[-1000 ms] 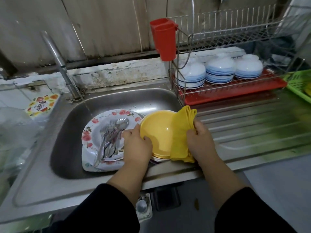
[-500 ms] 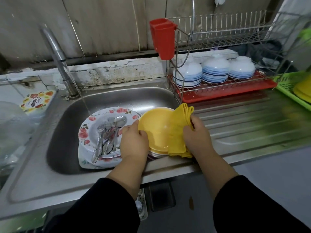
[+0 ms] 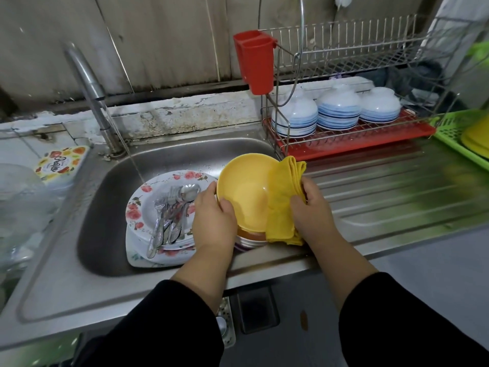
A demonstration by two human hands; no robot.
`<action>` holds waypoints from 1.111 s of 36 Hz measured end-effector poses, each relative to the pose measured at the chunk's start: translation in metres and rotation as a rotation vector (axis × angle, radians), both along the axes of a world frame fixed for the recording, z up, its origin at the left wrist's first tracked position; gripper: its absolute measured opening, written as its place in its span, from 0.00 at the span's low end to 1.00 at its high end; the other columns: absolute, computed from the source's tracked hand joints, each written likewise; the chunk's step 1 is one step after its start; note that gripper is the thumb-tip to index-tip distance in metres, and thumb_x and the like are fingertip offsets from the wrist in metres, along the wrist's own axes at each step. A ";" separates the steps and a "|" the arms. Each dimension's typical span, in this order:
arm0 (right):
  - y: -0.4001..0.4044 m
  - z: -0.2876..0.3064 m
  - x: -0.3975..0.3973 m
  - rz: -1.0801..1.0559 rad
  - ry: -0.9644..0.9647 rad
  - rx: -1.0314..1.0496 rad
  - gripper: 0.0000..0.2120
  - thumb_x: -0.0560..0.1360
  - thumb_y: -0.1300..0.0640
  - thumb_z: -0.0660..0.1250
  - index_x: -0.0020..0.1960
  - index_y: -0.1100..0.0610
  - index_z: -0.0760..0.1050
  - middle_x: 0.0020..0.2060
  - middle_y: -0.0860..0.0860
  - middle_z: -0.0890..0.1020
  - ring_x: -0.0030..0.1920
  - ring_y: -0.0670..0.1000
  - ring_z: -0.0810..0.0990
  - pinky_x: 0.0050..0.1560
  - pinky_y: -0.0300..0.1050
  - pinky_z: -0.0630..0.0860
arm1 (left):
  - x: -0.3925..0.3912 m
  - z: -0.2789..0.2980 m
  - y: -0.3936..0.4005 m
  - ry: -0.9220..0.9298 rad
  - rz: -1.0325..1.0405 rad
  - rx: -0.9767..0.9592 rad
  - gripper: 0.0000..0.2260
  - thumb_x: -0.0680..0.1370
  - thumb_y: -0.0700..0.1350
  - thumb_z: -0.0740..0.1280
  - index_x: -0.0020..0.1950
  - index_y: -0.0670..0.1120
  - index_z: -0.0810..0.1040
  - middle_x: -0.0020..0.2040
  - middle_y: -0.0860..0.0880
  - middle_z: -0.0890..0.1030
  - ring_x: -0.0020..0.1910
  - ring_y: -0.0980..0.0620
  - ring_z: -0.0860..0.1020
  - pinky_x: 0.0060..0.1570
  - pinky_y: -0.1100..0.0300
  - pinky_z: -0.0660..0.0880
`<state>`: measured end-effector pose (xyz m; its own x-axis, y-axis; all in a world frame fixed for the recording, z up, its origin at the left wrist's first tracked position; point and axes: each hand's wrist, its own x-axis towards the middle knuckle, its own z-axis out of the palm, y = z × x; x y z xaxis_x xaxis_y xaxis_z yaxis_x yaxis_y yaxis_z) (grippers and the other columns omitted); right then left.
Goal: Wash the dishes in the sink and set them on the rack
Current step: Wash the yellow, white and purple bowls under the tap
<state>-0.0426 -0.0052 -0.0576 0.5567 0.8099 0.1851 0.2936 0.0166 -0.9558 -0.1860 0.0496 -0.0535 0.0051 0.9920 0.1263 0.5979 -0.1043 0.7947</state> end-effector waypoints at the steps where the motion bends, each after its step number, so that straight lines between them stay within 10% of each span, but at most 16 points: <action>1: 0.000 0.000 0.000 0.006 -0.002 -0.002 0.16 0.75 0.69 0.56 0.57 0.55 0.74 0.38 0.43 0.75 0.37 0.40 0.72 0.33 0.24 0.66 | 0.000 -0.001 0.001 0.010 -0.010 0.001 0.19 0.81 0.42 0.56 0.72 0.47 0.67 0.71 0.46 0.67 0.62 0.44 0.72 0.49 0.58 0.67; 8: -0.002 0.001 -0.001 0.032 -0.026 0.005 0.18 0.75 0.69 0.56 0.51 0.46 0.71 0.44 0.51 0.76 0.40 0.42 0.73 0.34 0.23 0.67 | -0.002 -0.007 0.005 0.054 -0.052 -0.024 0.19 0.81 0.42 0.55 0.72 0.48 0.69 0.67 0.45 0.67 0.44 0.51 0.69 0.41 0.62 0.64; 40: -0.005 0.004 -0.002 0.043 -0.133 -0.123 0.12 0.73 0.69 0.56 0.53 0.62 0.74 0.43 0.64 0.78 0.43 0.62 0.76 0.42 0.53 0.75 | 0.002 -0.005 0.003 0.154 -0.066 -0.022 0.17 0.80 0.40 0.55 0.68 0.44 0.72 0.66 0.45 0.66 0.40 0.51 0.67 0.35 0.62 0.60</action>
<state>-0.0449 -0.0106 -0.0540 0.4986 0.8532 0.1529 0.4187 -0.0826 -0.9043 -0.1845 0.0527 -0.0589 0.0881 0.9914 0.0972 0.7054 -0.1310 0.6966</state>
